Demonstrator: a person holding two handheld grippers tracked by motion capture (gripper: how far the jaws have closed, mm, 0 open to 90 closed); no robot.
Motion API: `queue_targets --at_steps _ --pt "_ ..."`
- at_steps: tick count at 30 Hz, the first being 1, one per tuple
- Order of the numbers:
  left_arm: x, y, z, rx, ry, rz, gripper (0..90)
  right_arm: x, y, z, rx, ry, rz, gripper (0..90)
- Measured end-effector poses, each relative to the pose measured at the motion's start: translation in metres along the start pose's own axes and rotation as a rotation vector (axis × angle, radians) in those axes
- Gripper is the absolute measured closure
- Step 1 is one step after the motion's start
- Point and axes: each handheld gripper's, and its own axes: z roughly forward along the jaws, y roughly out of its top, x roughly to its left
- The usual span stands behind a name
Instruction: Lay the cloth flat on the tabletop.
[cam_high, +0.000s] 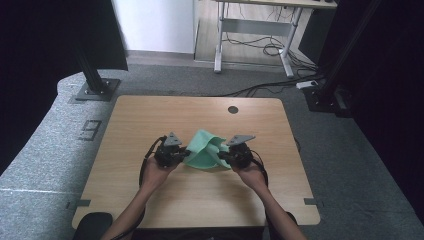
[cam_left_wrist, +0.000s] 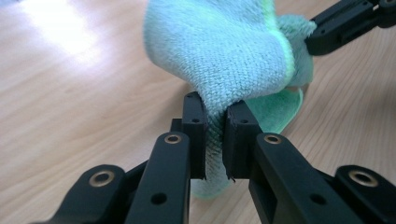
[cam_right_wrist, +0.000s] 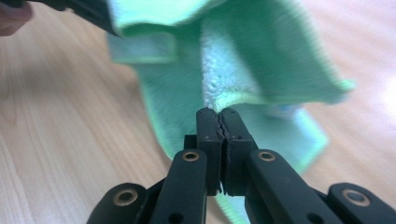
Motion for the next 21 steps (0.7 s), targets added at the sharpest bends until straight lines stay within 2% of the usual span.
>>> queue_targets --at_steps 1,3,4,6,10,12,15,16,18,20,21 --pt "0.003 0.001 -0.003 -0.007 0.002 -0.008 80.2 -0.006 0.005 -0.006 -0.012 -0.021 0.002 87.1" --pt "0.009 0.002 -0.007 -0.013 0.01 -0.027 79.9 -0.009 0.007 -0.008 -0.014 -0.033 0.006 87.1" --pt "0.013 0.002 -0.008 -0.012 0.012 -0.04 79.3 -0.018 0.011 -0.01 -0.019 -0.051 0.025 87.1" --pt "0.021 -0.001 -0.006 0.002 0.019 -0.071 78.6 -0.026 0.015 -0.007 -0.012 -0.069 0.04 87.1" --pt "0.038 -0.014 0.005 0.048 0.029 -0.134 77.6 -0.034 0.015 0.005 0.02 -0.09 0.051 86.8" --pt "0.045 -0.024 0.012 0.08 0.045 -0.16 76.9 -0.037 0.012 0.017 0.055 -0.093 0.058 86.0" --pt "0.053 -0.039 0.021 0.133 0.068 -0.182 74.6 -0.039 0.003 0.035 0.1 -0.097 0.073 83.5" --pt "0.055 -0.043 0.023 0.148 0.073 -0.185 68.4 -0.041 -0.004 0.044 0.124 -0.1 0.084 78.3" --pt "0.058 -0.047 0.023 0.155 0.089 -0.189 51.4 -0.042 -0.009 0.048 0.138 -0.102 0.099 69.2" --pt "0.058 -0.046 0.02 0.139 0.081 -0.184 36.0 -0.042 -0.011 0.048 0.131 -0.107 0.115 56.1" --pt "0.058 -0.043 0.017 0.129 0.084 -0.179 32.0 -0.042 -0.011 0.047 0.124 -0.109 0.115 50.7"
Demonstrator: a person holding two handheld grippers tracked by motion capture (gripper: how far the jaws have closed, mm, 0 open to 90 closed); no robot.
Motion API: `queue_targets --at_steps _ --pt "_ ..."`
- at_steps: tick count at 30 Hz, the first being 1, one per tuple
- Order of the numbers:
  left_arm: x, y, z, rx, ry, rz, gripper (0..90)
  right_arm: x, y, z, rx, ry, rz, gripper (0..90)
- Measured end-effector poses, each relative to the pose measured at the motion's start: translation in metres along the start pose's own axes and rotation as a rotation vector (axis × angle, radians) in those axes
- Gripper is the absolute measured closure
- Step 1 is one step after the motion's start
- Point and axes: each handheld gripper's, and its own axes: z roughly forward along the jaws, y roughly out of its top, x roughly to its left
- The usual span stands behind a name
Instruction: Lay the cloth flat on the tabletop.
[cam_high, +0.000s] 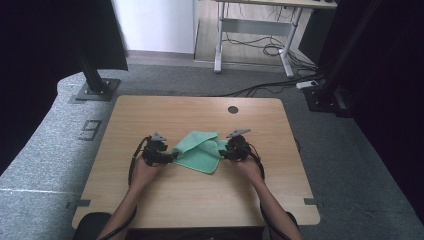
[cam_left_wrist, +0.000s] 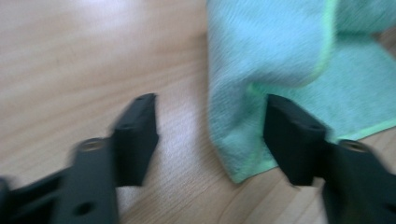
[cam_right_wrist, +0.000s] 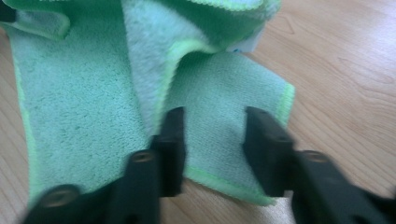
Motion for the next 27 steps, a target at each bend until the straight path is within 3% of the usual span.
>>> queue_targets --at_steps 1,2,3,4,8,12,17,18,19,21,23,24,27 --pt "-0.001 0.002 -0.003 -0.013 0.007 0.011 32.0 0.0 0.0 0.0 0.0 0.0 0.0 50.7" --pt "-0.003 0.006 -0.006 -0.027 0.001 0.02 26.6 0.001 0.002 -0.004 -0.014 -0.01 0.012 40.7" --pt "-0.004 0.009 -0.009 -0.039 -0.013 0.023 26.6 0.001 0.002 -0.004 -0.014 -0.01 0.012 40.7" --pt "-0.006 0.013 -0.012 -0.047 -0.023 0.035 23.8 0.004 0.003 -0.009 -0.036 -0.002 0.016 33.2" --pt "-0.021 0.027 -0.014 -0.06 -0.028 0.098 22.5 0.013 0.002 -0.014 -0.047 0.015 0.012 26.3" --pt "-0.033 0.038 -0.003 -0.042 -0.028 0.136 23.8 0.019 -0.003 -0.011 -0.048 0.033 0.026 23.9" --pt "-0.043 0.043 0.018 0.012 0.032 0.21 27.1 0.023 -0.01 -0.003 -0.042 0.039 0.028 19.1" --pt "-0.045 0.043 0.025 0.028 0.076 0.239 31.6 0.025 -0.013 0.0 -0.027 0.022 0.033 17.7" --pt "-0.045 0.043 0.025 0.028 0.076 0.239 34.2 0.025 -0.013 0.0 -0.027 0.022 0.033 17.7" --pt "-0.044 0.043 0.031 0.041 0.126 0.257 37.3 0.027 -0.016 0.004 -0.013 0.016 0.027 17.3" --pt "-0.041 0.043 0.034 0.042 0.159 0.244 47.4 0.03 -0.018 0.006 0.002 -0.002 0.012 17.2" --pt "-0.039 0.042 0.035 0.039 0.17 0.237 56.6 0.033 -0.02 0.008 0.015 -0.015 0.001 17.2" --pt "-0.031 0.042 0.035 0.033 0.173 0.21 63.8 0.035 -0.021 0.009 0.024 -0.033 -0.017 17.4"
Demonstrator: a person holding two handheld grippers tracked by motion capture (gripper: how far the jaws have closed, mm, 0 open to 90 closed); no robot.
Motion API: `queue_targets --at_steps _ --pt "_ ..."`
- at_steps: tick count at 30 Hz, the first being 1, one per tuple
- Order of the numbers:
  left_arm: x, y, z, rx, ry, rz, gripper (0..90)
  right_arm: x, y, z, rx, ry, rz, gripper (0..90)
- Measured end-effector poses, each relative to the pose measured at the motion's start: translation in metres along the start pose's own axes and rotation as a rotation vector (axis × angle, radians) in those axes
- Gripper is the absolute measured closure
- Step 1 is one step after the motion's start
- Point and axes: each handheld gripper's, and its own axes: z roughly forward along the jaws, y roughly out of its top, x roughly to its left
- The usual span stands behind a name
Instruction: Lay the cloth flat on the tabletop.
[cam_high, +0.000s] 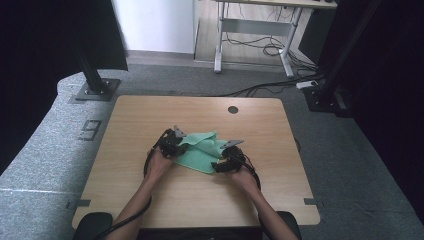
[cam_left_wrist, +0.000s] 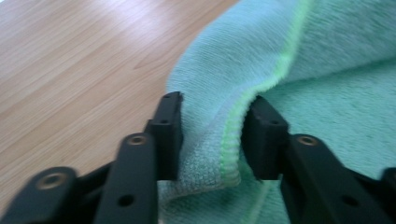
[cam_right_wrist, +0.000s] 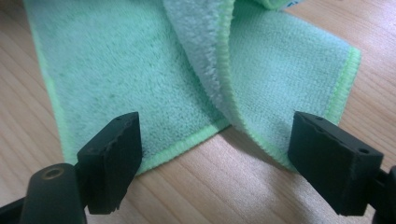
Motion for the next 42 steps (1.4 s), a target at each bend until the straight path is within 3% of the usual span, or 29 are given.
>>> queue_targets --at_steps 1,3,7,8,9,11,16,22,23,25,26,27,28,29,30,36,38,42 --pt "0.002 -0.001 0.0 -0.002 -0.001 -0.005 71.4 0.001 0.0 0.0 0.001 -0.011 -0.011 17.6" --pt "0.006 -0.002 -0.002 -0.005 0.0 -0.016 77.2 0.001 0.0 0.0 0.004 -0.016 -0.015 17.7" --pt "0.016 -0.007 -0.006 -0.008 0.042 -0.046 81.2 0.001 0.0 -0.001 0.006 -0.031 -0.019 17.7" --pt "0.016 -0.007 -0.006 -0.008 0.042 -0.046 81.5 0.001 0.0 -0.001 0.006 -0.031 -0.019 17.7" --pt "0.021 -0.009 -0.008 -0.012 0.052 -0.079 81.4 0.0 -0.001 -0.002 0.007 -0.042 -0.019 17.7" --pt "0.026 -0.012 -0.01 -0.005 0.06 -0.1 81.2 -0.002 -0.002 -0.004 0.008 -0.054 -0.014 17.7" --pt "0.034 -0.021 -0.014 0.021 0.063 -0.122 79.4 -0.009 -0.008 -0.008 0.012 -0.069 0.015 17.6" --pt "0.045 -0.042 -0.015 0.064 0.025 -0.185 76.1 -0.015 -0.011 -0.012 0.014 -0.075 0.028 18.0" --pt "0.048 -0.048 -0.015 0.06 -0.002 -0.212 72.9 -0.016 -0.012 -0.013 0.015 -0.074 0.031 18.4" --pt "0.05 -0.049 -0.015 0.064 -0.009 -0.223 69.8 -0.015 -0.013 -0.013 0.014 -0.075 0.029 19.0" --pt "0.051 -0.049 -0.016 0.069 -0.009 -0.218 56.2 -0.015 -0.013 -0.014 0.016 -0.075 0.023 19.5" --pt "0.05 -0.048 -0.016 0.068 -0.003 -0.201 49.0 -0.015 -0.013 -0.014 0.018 -0.075 0.021 19.6" --pt "0.049 -0.048 -0.017 0.054 0.002 -0.178 49.0 -0.015 -0.013 -0.014 0.018 -0.075 0.021 19.6" --pt "0.046 -0.045 -0.018 0.035 -0.028 -0.155 41.0 -0.015 -0.013 -0.014 0.019 -0.07 0.024 20.2" --pt "0.046 -0.045 -0.018 0.035 -0.028 -0.155 37.8 -0.016 -0.013 -0.015 0.018 -0.067 0.027 20.2" --pt "0.033 -0.042 -0.009 0.065 -0.023 -0.125 31.4 -0.016 -0.016 -0.017 0.021 -0.062 0.029 20.5" --pt "0.033 -0.043 -0.01 0.07 -0.041 -0.14 31.6 -0.015 -0.019 -0.02 0.021 -0.057 0.03 20.5" --pt "0.024 -0.046 -0.016 0.087 -0.074 -0.124 31.5 -0.015 -0.026 -0.025 0.02 -0.044 0.033 20.4"
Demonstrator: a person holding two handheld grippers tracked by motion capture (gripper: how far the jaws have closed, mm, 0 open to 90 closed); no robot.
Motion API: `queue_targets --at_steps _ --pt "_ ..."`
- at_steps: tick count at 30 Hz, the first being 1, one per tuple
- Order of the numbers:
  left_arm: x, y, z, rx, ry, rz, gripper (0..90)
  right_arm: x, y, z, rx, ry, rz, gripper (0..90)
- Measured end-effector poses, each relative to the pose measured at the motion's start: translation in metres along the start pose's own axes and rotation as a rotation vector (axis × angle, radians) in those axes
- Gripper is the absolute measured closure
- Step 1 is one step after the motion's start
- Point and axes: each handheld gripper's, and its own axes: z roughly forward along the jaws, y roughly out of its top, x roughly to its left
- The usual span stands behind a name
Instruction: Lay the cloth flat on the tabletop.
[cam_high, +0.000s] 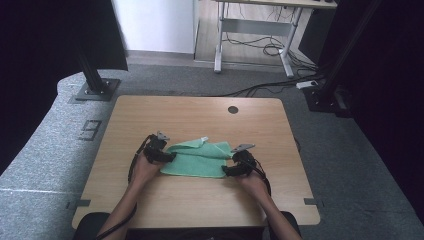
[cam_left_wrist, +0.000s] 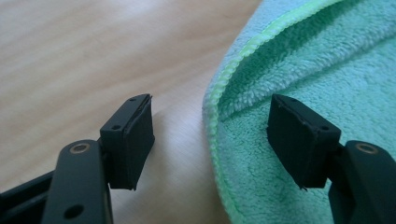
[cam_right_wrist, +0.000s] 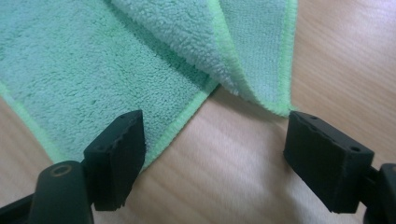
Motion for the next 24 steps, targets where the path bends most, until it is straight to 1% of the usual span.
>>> queue_targets --at_steps 1,2,3,4,5,6,7,10,11,12,13,15,17,18,19,20,21,22,23,24 --pt "-0.006 -0.004 -0.004 0.008 -0.032 0.008 32.4 0.0 -0.004 -0.003 0.002 0.001 0.001 20.2" --pt "-0.006 -0.004 -0.004 0.008 -0.032 0.008 33.1 0.0 -0.006 -0.005 0.0 0.002 -0.001 20.2" --pt "-0.011 -0.007 -0.008 0.024 -0.056 0.026 33.2 0.0 -0.008 -0.007 0.0 0.002 0.0 20.2" --pt "-0.011 -0.007 -0.008 0.024 -0.056 0.026 33.5 0.0 -0.008 -0.007 0.0 0.002 0.0 20.2" --pt "-0.016 -0.007 -0.012 0.032 -0.058 0.065 33.6 0.001 -0.012 -0.011 0.002 0.003 0.0 20.1" --pt "-0.016 -0.007 -0.012 0.032 -0.058 0.065 33.7 0.001 -0.012 -0.011 0.002 0.003 0.0 20.1" --pt "-0.018 -0.005 -0.013 0.026 -0.059 0.08 33.8 0.001 -0.016 -0.014 0.002 0.004 -0.003 20.0" --pt "-0.023 0.008 -0.016 -0.013 -0.092 0.102 35.6 0.001 -0.019 -0.016 -0.001 0.005 -0.004 19.7" --pt "-0.027 0.019 -0.014 -0.028 -0.119 0.119 37.5 0.001 -0.02 -0.017 -0.003 0.007 -0.006 19.3" --pt "-0.027 0.019 -0.014 -0.028 -0.119 0.119 39.2 0.001 -0.021 -0.017 -0.005 0.007 -0.006 19.2" --pt "-0.029 0.025 -0.012 -0.028 -0.126 0.132 40.5 0.001 -0.021 -0.017 -0.007 0.007 -0.007 18.8" --pt "-0.033 0.034 -0.006 -0.018 -0.122 0.156 42.1 0.001 -0.021 -0.017 -0.008 0.006 -0.006 18.7" --pt "-0.034 0.042 0.001 0.0 -0.131 0.167 46.7 0.001 -0.022 -0.017 -0.013 0.007 -0.005 18.6" --pt "-0.034 0.045 0.006 0.01 -0.142 0.17 50.7 0.001 -0.022 -0.017 -0.016 0.007 -0.005 18.6" --pt "-0.035 0.047 0.01 0.02 -0.147 0.172 60.4 0.001 -0.023 -0.017 -0.02 0.007 -0.007 18.6" --pt "-0.035 0.049 0.014 0.03 -0.146 0.178 60.4 0.001 -0.023 -0.017 -0.02 0.007 -0.007 18.6" --pt "-0.035 0.051 0.018 0.043 -0.147 0.185 66.3 0.001 -0.023 -0.017 -0.021 0.007 -0.006 18.6" --pt "-0.035 0.052 0.02 0.045 -0.14 0.188 73.1 0.001 -0.023 -0.017 -0.021 0.007 -0.006 18.6" --pt "-0.032 0.054 0.022 0.037 -0.098 0.169 80.6 0.001 -0.023 -0.017 -0.021 0.008 -0.007 18.6" --pt "-0.032 0.054 0.022 0.037 -0.098 0.169 82.0 0.001 -0.023 -0.017 -0.021 0.008 -0.007 18.6"
